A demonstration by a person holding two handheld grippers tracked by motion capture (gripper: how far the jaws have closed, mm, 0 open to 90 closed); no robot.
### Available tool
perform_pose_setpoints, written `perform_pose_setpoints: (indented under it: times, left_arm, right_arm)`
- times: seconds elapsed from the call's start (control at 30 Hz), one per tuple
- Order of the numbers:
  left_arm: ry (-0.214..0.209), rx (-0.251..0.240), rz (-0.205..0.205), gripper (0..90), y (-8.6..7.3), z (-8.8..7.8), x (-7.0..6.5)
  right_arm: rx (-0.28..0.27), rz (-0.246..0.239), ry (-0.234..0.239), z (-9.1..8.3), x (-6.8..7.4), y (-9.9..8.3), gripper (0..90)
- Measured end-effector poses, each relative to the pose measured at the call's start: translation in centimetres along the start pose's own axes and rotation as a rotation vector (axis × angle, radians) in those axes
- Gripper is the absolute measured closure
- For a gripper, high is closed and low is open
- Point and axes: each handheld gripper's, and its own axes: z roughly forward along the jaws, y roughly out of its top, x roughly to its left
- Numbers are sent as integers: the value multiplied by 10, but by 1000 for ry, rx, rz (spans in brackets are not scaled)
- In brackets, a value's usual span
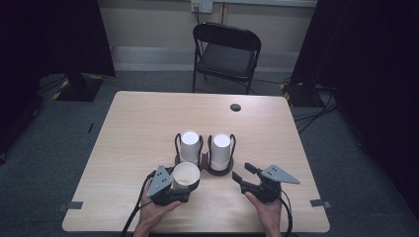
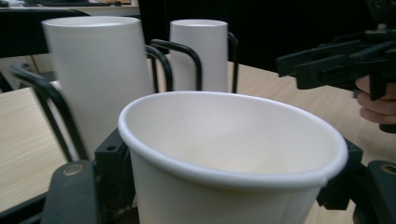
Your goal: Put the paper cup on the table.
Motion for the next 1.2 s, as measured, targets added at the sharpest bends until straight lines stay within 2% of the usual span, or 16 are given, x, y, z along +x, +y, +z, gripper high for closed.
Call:
perform_pose_setpoints:
  times: [0.07, 0.13, 0.2, 0.27, 0.33, 0.43, 0.63, 0.7, 0.73, 0.83, 0.93, 1.07, 1.13, 1.2]
  left_arm:
    - [31, -8, 4, 250, 0, -3, 5]
    - [51, -9, 13, 248, 1, -5, 10]
    - [45, -11, 8, 249, 2, -8, 17]
    - [61, -15, 4, 249, 4, -11, 21]
    - [68, -23, -1, 249, 5, -13, 24]
    - [90, -24, 6, 249, 6, -16, 30]
    - [152, -45, -20, 249, 7, -22, 45]
    - [218, -41, -7, 246, 7, -23, 49]
    - [220, -36, -4, 245, 8, -23, 52]
    - [213, -56, -33, 245, 9, -26, 58]
    - [249, -57, -29, 245, 9, -28, 64]
    - [287, -66, -47, 245, 7, -29, 74]
    - [309, -71, -73, 244, 7, -28, 80]
    - [324, -64, -72, 244, 7, -27, 84]
  right_arm:
    - [-30, 8, -22, -1, -3, -3, 351]
    - [-23, 2, -49, -1, -5, -5, 329]
    - [-8, 9, -63, -1, -8, -7, 291]
    - [-11, 14, -80, -2, -10, -10, 275]
    - [-23, 31, -90, -4, -12, -13, 225]
    - [-17, 23, -117, -5, -14, -15, 138]
    - [-25, 23, -189, -3, -19, -19, 137]
    - [-34, 27, -222, -3, -19, -22, 137]
    - [-32, 29, -229, -3, -19, -24, 137]
    - [-42, 8, -267, -3, -16, -28, 136]
    - [-70, -2, -330, 0, -13, -31, 137]
    - [-80, -7, -352, 4, -12, -34, 137]
    - [-86, -14, -370, 4, -11, -34, 137]
    - [-86, -12, -374, 4, -11, -35, 136]
